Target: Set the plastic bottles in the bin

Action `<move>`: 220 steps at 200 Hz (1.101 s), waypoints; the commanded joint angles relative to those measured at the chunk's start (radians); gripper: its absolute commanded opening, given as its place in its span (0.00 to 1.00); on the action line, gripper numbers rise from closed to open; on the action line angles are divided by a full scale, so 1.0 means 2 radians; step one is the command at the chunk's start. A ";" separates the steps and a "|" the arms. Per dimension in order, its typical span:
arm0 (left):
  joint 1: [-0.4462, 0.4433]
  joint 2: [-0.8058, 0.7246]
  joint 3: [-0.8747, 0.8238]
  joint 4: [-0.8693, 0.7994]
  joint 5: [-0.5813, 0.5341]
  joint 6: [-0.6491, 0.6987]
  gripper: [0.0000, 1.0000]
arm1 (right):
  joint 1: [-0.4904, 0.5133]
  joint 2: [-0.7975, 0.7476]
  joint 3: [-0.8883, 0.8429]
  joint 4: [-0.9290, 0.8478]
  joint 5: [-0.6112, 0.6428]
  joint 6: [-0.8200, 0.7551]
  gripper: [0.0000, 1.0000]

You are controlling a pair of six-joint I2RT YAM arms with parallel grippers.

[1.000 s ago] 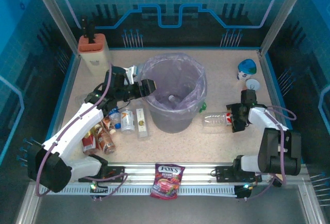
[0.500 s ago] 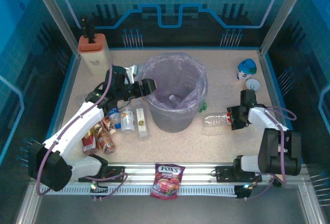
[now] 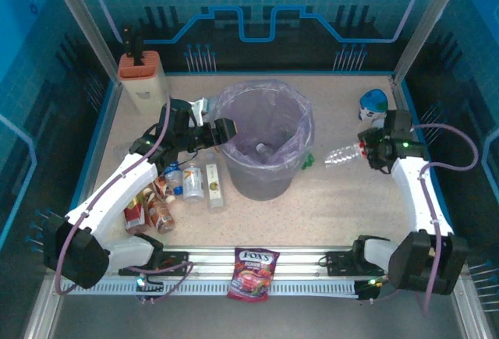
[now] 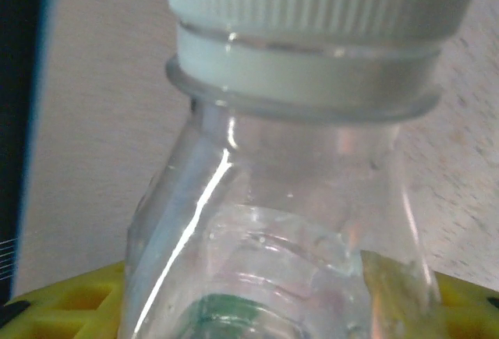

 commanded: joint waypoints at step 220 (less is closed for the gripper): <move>-0.006 0.006 0.012 -0.032 -0.015 0.016 0.79 | 0.438 0.300 0.589 -0.217 0.046 -0.455 0.39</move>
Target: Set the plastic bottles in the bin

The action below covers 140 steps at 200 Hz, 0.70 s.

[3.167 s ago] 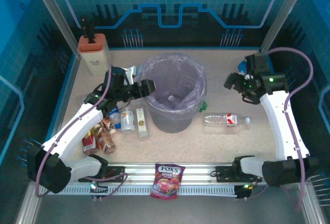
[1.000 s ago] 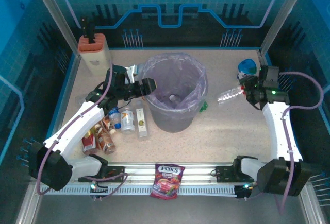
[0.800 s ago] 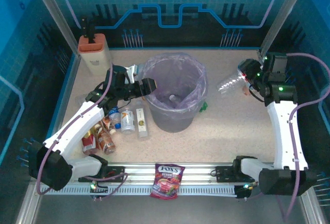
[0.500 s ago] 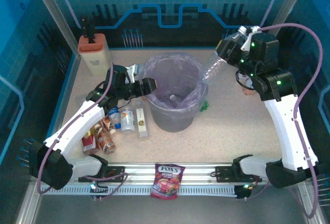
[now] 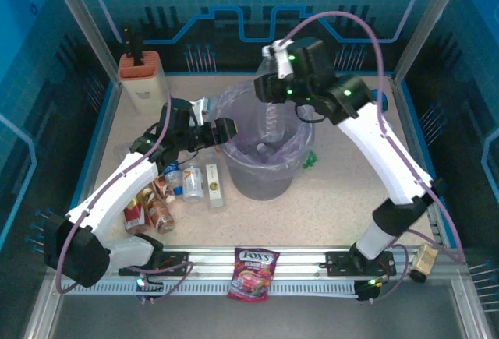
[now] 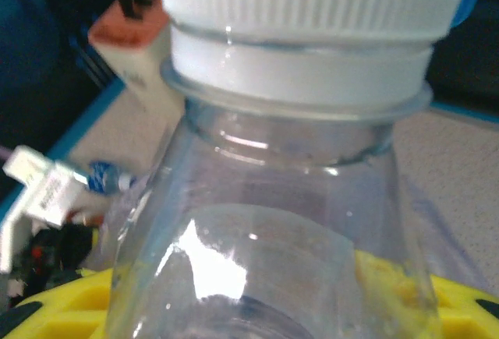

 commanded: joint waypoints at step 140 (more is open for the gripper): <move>-0.006 -0.006 0.008 -0.034 -0.021 0.018 0.79 | 0.017 0.193 -0.001 -0.147 -0.058 -0.070 0.43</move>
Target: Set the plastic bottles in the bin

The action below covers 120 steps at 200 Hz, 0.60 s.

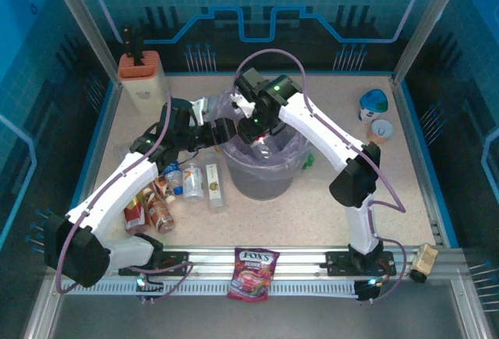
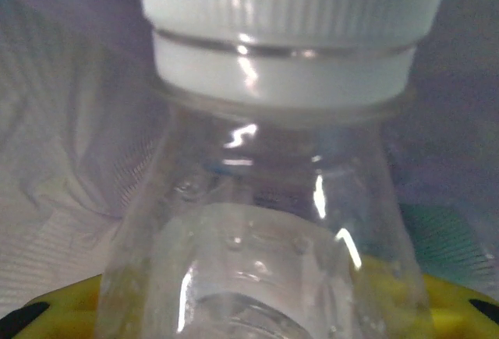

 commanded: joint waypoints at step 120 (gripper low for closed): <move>-0.005 -0.009 0.000 -0.025 -0.020 0.016 0.80 | -0.022 -0.006 -0.062 0.049 -0.056 0.022 1.00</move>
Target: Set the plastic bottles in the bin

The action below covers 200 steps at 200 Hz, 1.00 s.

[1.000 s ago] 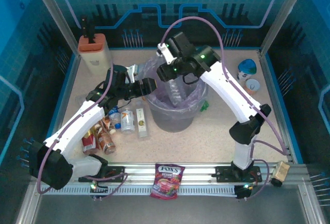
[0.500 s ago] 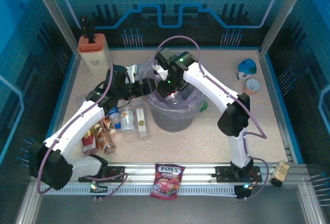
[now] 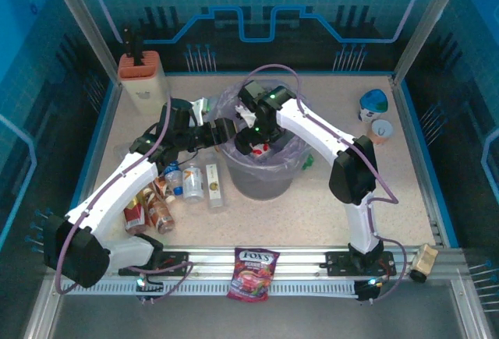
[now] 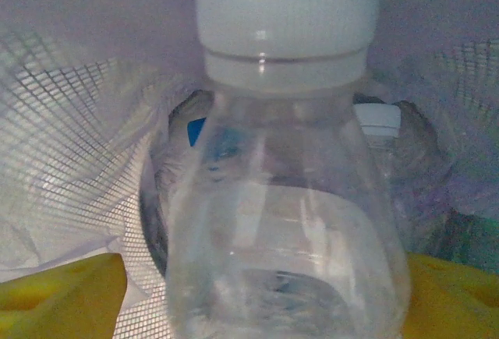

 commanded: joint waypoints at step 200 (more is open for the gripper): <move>-0.005 -0.008 0.007 -0.045 -0.032 0.028 0.80 | -0.256 -0.249 0.121 -0.015 -0.129 0.000 0.96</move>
